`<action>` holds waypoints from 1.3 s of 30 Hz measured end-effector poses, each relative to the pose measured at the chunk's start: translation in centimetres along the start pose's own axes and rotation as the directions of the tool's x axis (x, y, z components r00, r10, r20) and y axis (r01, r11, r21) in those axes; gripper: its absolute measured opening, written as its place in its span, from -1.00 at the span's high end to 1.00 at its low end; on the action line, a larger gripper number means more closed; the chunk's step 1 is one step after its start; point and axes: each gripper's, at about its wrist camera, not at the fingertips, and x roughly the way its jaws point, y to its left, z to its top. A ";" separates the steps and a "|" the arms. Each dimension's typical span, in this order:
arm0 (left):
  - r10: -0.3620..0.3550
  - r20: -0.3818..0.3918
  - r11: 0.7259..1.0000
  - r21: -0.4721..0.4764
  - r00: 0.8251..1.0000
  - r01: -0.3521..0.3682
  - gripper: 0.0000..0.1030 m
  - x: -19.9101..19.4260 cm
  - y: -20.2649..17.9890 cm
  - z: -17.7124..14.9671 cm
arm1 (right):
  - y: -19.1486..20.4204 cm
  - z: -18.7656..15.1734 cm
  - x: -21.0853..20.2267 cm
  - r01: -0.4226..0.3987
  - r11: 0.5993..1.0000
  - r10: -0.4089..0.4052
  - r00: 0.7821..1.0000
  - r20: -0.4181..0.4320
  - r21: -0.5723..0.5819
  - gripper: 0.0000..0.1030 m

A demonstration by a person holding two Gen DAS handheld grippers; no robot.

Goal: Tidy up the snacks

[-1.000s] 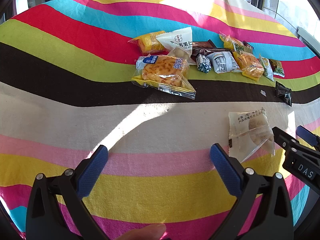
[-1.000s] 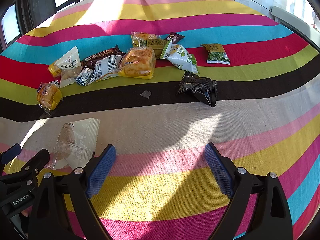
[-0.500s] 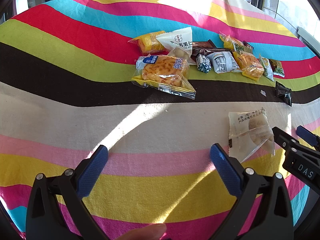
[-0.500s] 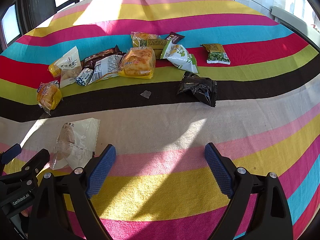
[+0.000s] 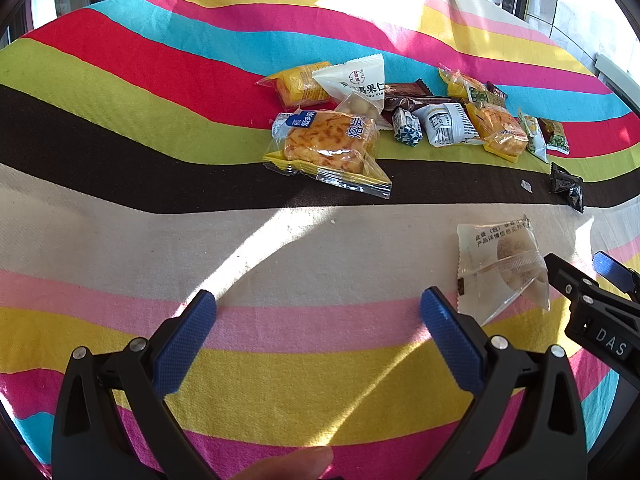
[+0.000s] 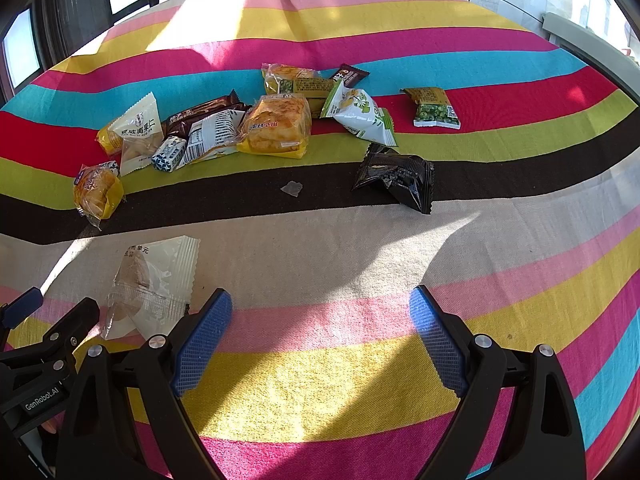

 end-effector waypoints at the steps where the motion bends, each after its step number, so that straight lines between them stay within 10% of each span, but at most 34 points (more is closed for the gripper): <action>1: 0.000 0.000 1.000 0.000 1.000 0.000 -0.97 0.0 0.0 0.0 | 0.0 0.0 0.0 0.000 1.000 0.000 1.000 0.000 0.000 -0.69; 39: -0.010 -0.007 1.000 0.018 1.000 0.010 -0.97 -0.2 -0.1 -0.2 | -0.3 0.1 -0.2 0.000 1.000 0.000 1.000 -0.001 0.002 -0.69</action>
